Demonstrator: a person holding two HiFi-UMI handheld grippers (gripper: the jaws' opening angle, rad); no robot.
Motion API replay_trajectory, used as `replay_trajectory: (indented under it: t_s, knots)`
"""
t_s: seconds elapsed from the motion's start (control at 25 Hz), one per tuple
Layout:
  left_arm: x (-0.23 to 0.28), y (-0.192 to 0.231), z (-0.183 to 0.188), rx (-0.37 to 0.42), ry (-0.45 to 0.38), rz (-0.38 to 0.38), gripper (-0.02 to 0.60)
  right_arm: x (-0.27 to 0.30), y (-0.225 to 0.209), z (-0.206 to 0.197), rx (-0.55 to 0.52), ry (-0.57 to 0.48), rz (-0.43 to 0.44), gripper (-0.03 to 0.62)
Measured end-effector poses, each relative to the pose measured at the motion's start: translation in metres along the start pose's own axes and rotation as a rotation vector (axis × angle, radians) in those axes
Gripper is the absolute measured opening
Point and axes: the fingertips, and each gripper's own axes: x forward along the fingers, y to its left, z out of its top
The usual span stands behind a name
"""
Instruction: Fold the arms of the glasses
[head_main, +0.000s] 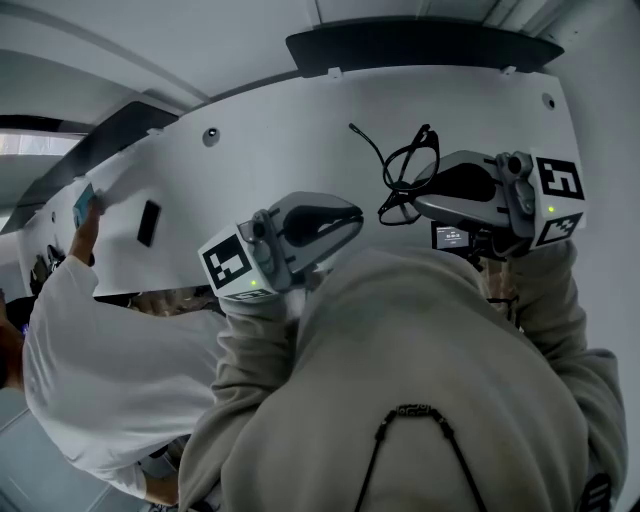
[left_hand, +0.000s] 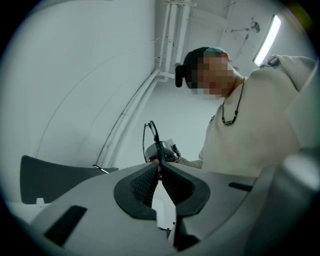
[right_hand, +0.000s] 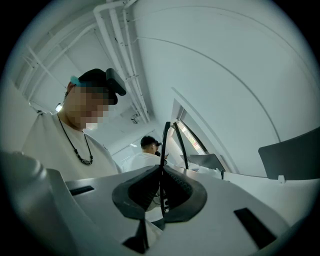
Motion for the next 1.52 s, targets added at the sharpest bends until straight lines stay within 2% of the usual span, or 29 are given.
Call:
replay_trajectory:
  t_s: [0.08, 0.16, 0.24, 0.36, 0.64, 0.84, 1.04, 1.08, 1.16, 1.2, 1.52]
  knots:
    - [-0.011, 0.020, 0.000, -0.003, 0.023, 0.107, 0.011, 0.001, 0.002, 0.003, -0.019, 0.006, 0.005, 0.038]
    - [-0.019, 0.044, -0.007, -0.009, 0.063, 0.218, 0.120, 0.002, 0.004, 0.006, -0.044, 0.003, 0.022, 0.038]
    - [-0.021, 0.062, -0.013, -0.031, 0.091, 0.285, 0.167, 0.004, 0.007, 0.009, -0.070, -0.001, 0.040, 0.038]
    - [-0.016, 0.080, -0.015, -0.078, 0.089, 0.342, 0.203, 0.006, 0.011, 0.014, -0.114, 0.002, 0.073, 0.038]
    - [-0.004, 0.093, -0.002, -0.134, 0.010, 0.371, 0.224, 0.007, 0.029, 0.013, -0.165, 0.014, 0.177, 0.038]
    - [-0.002, 0.099, 0.008, -0.100, 0.058, 0.397, 0.222, 0.008, 0.030, 0.007, -0.160, 0.063, 0.191, 0.038]
    - [0.003, 0.098, 0.007, -0.092, 0.088, 0.372, 0.222, 0.009, 0.029, 0.004, -0.160, 0.075, 0.213, 0.038]
    - [0.003, 0.098, 0.007, -0.085, 0.089, 0.381, 0.217, 0.009, 0.029, 0.003, -0.163, 0.078, 0.218, 0.038]
    - [0.003, 0.099, 0.009, -0.076, 0.078, 0.401, 0.128, 0.009, 0.029, 0.002, -0.164, 0.089, 0.214, 0.038]
    - [0.003, 0.099, 0.010, -0.074, 0.073, 0.407, 0.103, 0.009, 0.028, 0.001, -0.162, 0.094, 0.209, 0.038]
    - [0.008, 0.091, 0.016, -0.038, 0.099, 0.397, 0.071, 0.007, 0.024, -0.007, -0.133, 0.137, 0.192, 0.038]
